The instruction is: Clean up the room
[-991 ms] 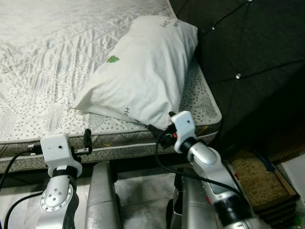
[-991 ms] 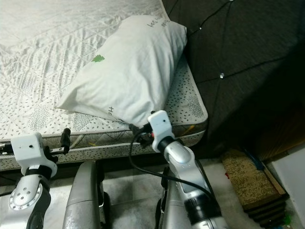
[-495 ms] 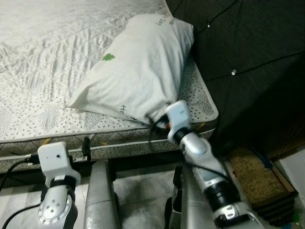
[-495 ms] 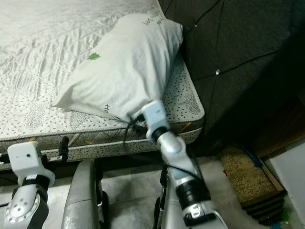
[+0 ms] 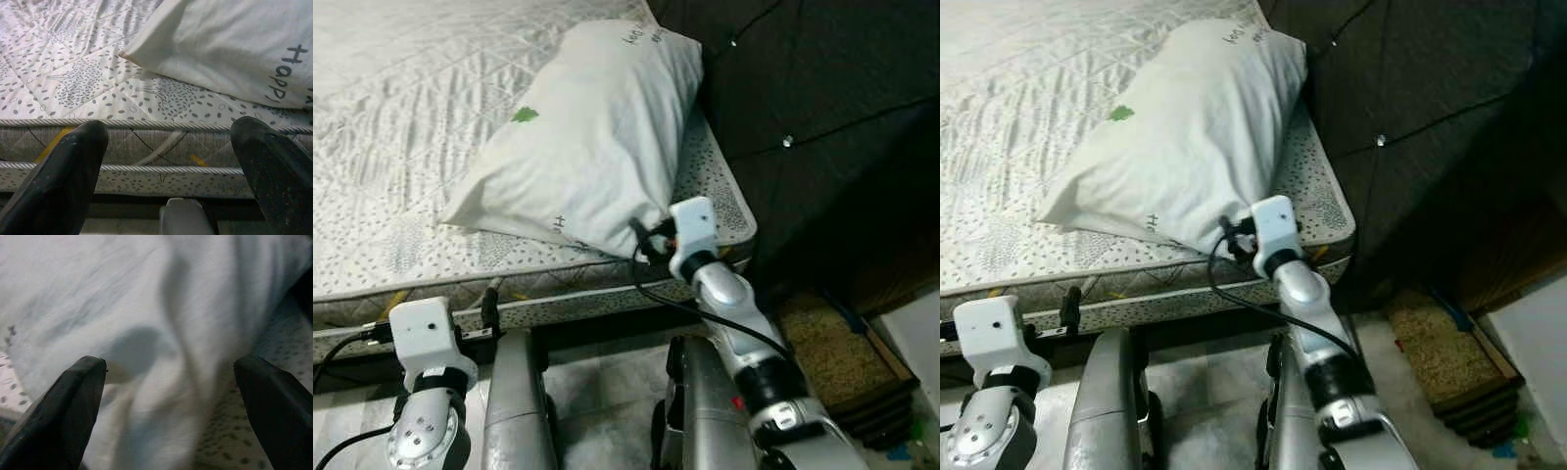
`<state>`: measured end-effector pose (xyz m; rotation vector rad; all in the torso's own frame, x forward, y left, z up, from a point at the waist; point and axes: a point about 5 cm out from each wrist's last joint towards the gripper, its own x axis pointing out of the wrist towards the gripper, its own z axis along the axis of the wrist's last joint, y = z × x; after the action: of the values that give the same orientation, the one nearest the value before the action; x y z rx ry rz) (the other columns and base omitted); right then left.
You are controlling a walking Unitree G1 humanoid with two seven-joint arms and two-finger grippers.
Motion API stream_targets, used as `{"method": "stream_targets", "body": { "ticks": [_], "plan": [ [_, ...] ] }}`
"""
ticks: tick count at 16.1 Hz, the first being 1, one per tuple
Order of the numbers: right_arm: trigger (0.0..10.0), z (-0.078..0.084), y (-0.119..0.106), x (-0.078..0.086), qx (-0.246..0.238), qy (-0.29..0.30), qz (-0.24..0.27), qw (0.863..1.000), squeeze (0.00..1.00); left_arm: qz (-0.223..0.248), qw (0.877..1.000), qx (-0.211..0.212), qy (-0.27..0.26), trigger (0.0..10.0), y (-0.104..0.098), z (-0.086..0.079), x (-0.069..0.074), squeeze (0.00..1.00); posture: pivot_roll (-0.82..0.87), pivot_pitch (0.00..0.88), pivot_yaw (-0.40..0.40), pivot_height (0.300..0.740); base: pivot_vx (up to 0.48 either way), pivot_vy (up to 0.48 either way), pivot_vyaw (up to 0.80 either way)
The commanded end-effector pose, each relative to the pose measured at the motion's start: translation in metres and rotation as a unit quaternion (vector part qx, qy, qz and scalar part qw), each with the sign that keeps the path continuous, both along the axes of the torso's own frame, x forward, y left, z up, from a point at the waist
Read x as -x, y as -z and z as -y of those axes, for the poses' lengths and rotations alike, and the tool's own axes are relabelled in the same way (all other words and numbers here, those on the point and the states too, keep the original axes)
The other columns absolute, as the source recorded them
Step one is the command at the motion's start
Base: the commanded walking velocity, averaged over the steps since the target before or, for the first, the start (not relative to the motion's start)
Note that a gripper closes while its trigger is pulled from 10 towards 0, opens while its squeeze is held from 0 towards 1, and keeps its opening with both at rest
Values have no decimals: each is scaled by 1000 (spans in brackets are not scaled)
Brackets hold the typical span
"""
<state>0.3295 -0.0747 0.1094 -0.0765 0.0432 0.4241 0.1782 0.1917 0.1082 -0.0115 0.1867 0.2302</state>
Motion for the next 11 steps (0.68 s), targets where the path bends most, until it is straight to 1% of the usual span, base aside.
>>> {"method": "stream_targets", "body": {
  "ticks": [1,5,6,7,8,10,11],
  "plan": [
    [10000,-9,5,1,1,-13,-17,1000,0,-12,1000,5,4,10000,1,2,5,0,99,221,-69,557,0,0,0],
    [10000,-40,1,-4,-8,-31,-30,999,0,-23,1000,12,9,10000,-1,5,12,0,113,264,-71,557,0,0,0],
    [7843,-50,-4,-8,-16,-32,-35,999,0,-28,999,14,9,10000,-1,5,14,0,114,278,-70,557,0,0,0],
    [3529,-58,-9,-12,-32,-29,-38,998,0,-33,999,18,7,10000,-2,5,17,0,115,286,-71,557,0,0,0],
    [0,-61,-17,-17,-40,-18,-30,999,0,-34,999,20,7,10000,-2,6,18,0,115,290,-72,557,0,0,0],
    [0,-66,-36,-29,-81,14,-28,996,0,-39,999,24,13,10000,-2,8,19,0,108,290,-77,557,0,0,0],
    [0,-66,-42,-33,-87,22,-23,996,0,-41,999,25,15,10000,-1,8,19,0,108,290,-79,557,0,0,0]
  ]
}}
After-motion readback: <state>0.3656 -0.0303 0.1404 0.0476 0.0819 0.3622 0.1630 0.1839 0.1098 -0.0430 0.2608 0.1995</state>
